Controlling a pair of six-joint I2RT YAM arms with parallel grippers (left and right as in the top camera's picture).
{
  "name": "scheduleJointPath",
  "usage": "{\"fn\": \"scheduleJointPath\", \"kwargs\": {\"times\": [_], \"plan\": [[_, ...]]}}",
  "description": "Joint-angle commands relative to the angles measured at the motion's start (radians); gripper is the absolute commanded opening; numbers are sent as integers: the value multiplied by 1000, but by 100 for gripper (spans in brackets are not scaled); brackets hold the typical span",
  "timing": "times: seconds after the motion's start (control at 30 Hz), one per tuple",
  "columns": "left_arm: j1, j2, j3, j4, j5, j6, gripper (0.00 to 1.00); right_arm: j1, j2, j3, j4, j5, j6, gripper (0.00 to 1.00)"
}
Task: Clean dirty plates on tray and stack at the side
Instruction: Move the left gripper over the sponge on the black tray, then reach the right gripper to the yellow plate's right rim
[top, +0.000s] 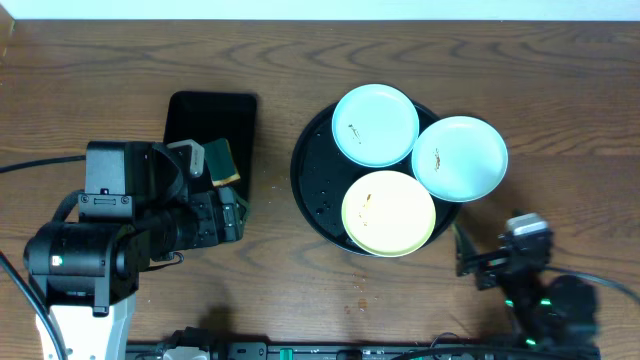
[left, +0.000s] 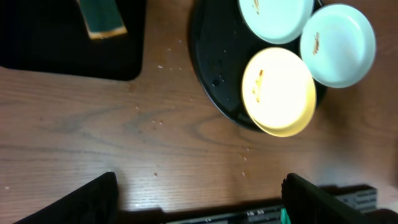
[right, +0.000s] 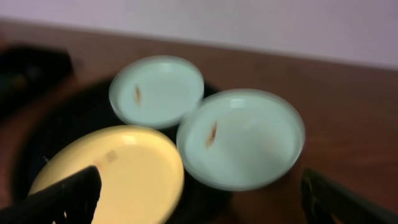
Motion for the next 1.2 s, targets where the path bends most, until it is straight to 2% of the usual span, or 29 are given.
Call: {"fn": "scheduleJointPath", "kwargs": {"times": [0.0,0.17,0.3,0.4,0.43,0.5,0.53,0.57,0.67,0.83,1.17], "plan": [[-2,4,17,0,-43,10,84,12,177,322,-150,0,28,99],[-2,4,15,-18,-43,10,84,12,576,877,-692,-12,28,99],[-2,4,15,-24,-43,10,84,12,811,1174,-900,-127,50,99],[-2,4,15,-23,-43,10,84,12,908,1263,-969,-229,54,99],[-2,4,15,-23,-43,10,84,12,930,1265,-971,-246,61,86],[-2,4,13,-26,-43,10,84,13,960,1252,-986,-240,104,71],[-2,4,10,-26,-43,10,84,13,974,1236,-997,-238,127,56],[-2,4,8,-26,-43,10,84,13,981,1218,-1002,-238,141,48],[-2,4,0,-26,-43,10,84,13,981,1106,-985,-216,185,43],[-2,4,0,-29,-43,10,84,13,954,863,-932,-29,336,41],[-2,4,-1,-33,-43,10,84,74,908,465,-692,-24,438,45]]}}
